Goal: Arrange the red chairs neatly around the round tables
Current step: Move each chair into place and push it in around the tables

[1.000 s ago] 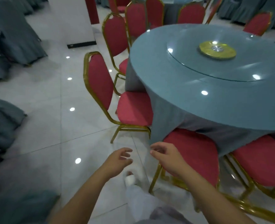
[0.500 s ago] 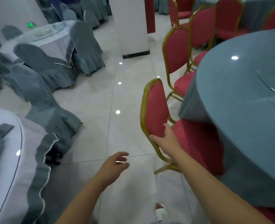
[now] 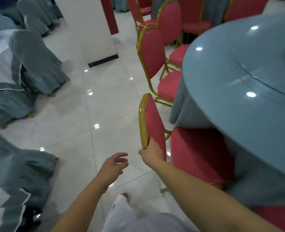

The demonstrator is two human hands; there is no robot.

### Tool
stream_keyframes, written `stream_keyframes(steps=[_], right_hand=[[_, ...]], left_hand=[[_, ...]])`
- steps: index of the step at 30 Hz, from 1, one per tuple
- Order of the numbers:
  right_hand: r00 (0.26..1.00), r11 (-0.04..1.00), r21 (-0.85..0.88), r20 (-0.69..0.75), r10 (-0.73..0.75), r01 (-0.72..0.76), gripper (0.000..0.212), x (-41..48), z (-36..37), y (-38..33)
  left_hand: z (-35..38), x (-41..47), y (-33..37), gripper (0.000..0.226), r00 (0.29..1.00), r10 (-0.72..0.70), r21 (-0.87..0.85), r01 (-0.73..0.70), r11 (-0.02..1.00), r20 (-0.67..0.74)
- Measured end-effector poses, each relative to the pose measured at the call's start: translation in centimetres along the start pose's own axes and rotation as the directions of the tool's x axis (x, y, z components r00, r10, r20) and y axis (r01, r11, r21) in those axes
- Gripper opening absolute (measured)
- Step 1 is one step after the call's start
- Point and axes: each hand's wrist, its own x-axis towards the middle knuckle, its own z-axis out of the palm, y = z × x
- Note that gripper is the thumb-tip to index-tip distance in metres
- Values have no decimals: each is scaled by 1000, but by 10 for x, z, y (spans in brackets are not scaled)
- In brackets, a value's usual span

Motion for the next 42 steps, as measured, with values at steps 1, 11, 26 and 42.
stream_keyframes(steps=[1, 11, 26, 42], right_hand=[[998, 1000, -4, -52, 24, -24, 68, 1, 7, -2], [929, 964, 171, -278, 243, -201, 47, -25, 27, -23], [702, 814, 181, -425, 571, -552, 54, -248, 140, 32], [744, 909, 85, -547, 385, -407, 16, -147, 78, 28]], left_hand=[[-7, 21, 10, 26, 999, 21, 11, -22, 1000, 39], [-51, 170, 90, 68, 860, 345, 257, -455, 853, 377], [-95, 163, 16, 45, 105, -53, 109, -992, 60, 993], [-34, 193, 93, 28, 465, 269, 464, -883, 73, 843]])
